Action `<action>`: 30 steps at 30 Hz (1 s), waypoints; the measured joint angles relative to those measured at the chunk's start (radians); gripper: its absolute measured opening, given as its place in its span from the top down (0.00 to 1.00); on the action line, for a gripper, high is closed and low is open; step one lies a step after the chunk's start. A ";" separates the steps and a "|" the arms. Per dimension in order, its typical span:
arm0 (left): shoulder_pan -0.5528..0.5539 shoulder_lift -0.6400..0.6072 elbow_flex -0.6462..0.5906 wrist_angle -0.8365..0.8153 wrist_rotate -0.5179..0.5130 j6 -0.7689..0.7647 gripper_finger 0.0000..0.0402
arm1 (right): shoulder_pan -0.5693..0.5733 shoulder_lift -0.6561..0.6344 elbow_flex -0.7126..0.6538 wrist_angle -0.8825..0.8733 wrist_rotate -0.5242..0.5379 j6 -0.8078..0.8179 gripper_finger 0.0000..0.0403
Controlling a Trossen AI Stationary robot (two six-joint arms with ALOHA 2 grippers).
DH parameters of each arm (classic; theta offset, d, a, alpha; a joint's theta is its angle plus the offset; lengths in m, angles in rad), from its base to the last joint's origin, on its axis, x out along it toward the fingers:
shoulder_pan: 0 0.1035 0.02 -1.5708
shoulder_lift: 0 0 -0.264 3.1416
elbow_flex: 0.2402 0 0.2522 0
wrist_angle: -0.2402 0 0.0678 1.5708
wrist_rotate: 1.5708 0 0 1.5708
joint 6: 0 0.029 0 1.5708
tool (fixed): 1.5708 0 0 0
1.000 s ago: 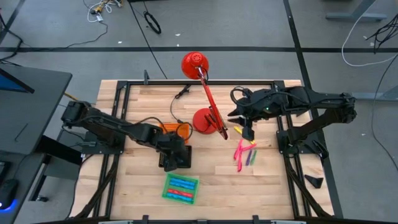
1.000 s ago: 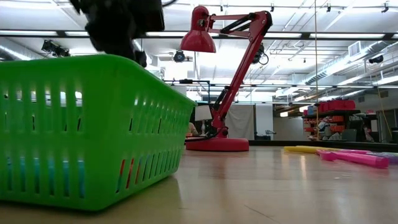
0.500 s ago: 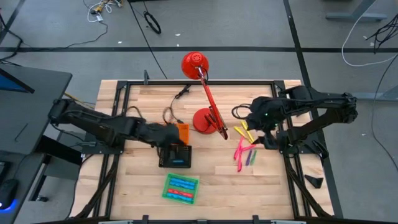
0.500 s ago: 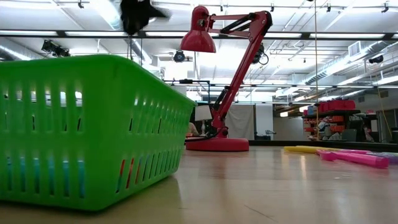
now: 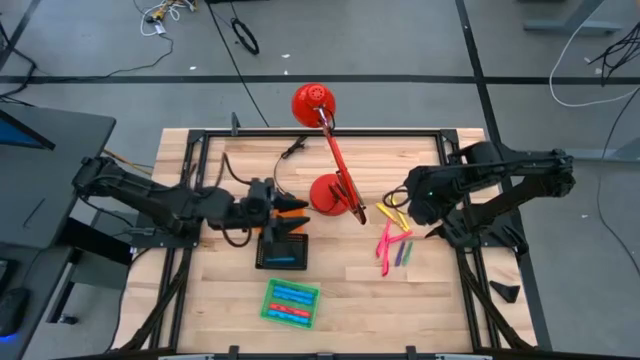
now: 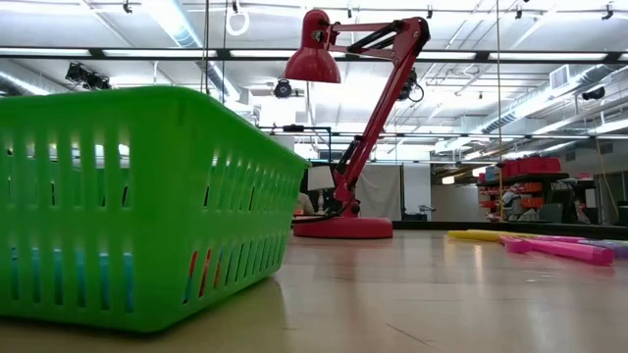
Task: Pick & Place Markers
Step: Put the green pen into the black bin
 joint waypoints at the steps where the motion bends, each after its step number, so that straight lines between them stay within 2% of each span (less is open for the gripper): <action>1: -0.005 0.000 0.000 0.032 -0.012 0.006 0.48 | 0.004 0.000 0.000 0.000 0.000 -0.019 0.26; 7: -0.044 0.000 0.000 0.175 -0.060 0.060 0.48 | 0.016 0.000 0.000 0.005 0.000 -0.085 0.26; 10: -0.055 0.000 0.000 0.183 -0.071 0.059 0.48 | 0.016 0.000 0.000 0.007 0.006 -0.109 0.26; 18: -0.059 0.000 0.000 0.188 -0.046 0.025 0.48 | 0.016 0.000 -0.020 0.002 0.109 -0.159 0.26; 23: -0.059 0.001 0.000 0.188 -0.021 0.013 0.48 | 0.016 -0.009 -0.134 0.035 0.115 -0.201 0.26; 30: -0.059 0.001 0.000 0.187 -0.018 0.014 0.48 | 0.016 -0.048 -0.393 0.167 0.114 -0.289 0.26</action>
